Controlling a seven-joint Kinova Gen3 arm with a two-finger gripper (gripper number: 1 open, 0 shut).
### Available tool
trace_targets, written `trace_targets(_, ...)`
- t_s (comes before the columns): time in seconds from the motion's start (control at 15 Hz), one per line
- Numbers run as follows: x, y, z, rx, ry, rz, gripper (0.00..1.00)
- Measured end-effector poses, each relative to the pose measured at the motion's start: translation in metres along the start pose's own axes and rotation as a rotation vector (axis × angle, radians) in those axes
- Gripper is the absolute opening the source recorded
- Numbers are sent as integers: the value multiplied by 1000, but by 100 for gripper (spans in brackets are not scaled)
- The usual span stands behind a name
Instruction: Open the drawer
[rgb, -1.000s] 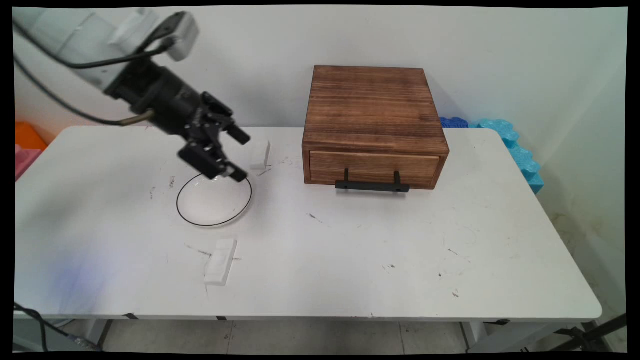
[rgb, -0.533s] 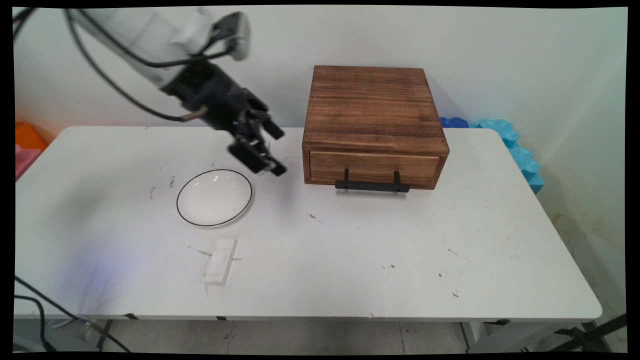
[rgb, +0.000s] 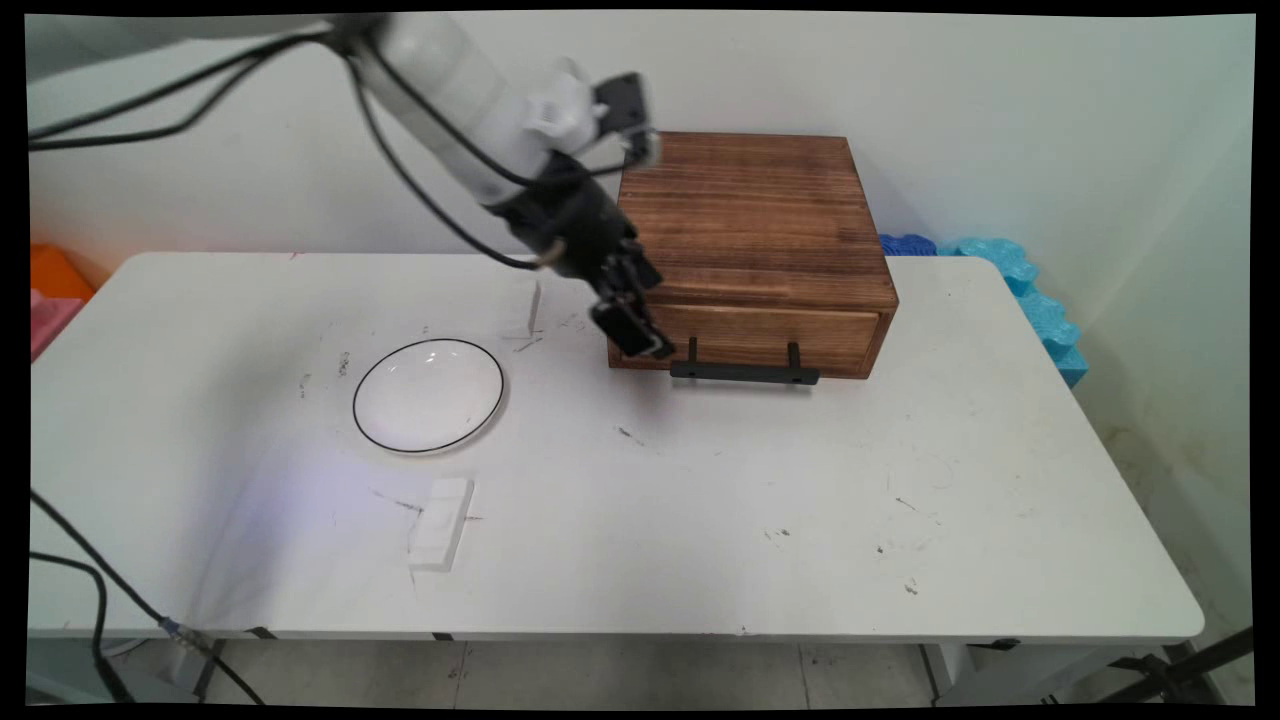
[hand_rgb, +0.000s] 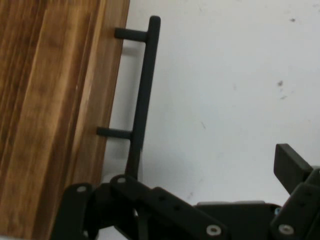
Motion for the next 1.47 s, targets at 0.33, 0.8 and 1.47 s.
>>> trace_targets(0.33,25,-9,62,17,-47,64,100)
trace_targets(0.8,36,-20,123,20,-86,111,100)
trace_targets(1.47,37,-13,171,-6,-109,137,100)
